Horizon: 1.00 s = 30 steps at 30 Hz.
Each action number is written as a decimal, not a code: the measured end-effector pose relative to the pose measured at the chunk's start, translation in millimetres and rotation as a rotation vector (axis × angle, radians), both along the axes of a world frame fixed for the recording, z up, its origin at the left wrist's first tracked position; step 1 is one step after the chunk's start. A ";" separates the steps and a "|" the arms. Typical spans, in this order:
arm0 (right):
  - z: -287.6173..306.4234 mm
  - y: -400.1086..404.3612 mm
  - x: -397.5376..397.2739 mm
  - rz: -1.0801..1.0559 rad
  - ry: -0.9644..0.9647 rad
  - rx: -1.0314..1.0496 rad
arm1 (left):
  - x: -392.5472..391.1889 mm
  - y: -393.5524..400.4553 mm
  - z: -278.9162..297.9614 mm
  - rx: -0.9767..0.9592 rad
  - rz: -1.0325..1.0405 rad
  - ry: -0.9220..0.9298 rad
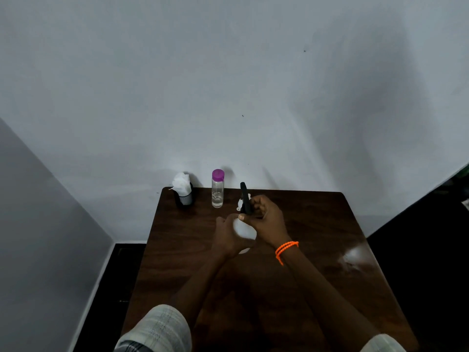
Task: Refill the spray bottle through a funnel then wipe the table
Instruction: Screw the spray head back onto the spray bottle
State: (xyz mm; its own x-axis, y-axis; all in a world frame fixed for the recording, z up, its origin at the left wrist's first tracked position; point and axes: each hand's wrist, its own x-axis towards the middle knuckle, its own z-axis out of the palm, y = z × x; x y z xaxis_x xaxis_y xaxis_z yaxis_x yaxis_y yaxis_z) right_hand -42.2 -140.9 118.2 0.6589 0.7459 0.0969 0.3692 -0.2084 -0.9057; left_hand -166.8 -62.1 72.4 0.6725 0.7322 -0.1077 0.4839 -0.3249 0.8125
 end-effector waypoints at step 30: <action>-2.2 9.7 -5.5 -0.087 -0.008 0.028 | 13.5 13.5 4.9 0.029 -0.007 -0.087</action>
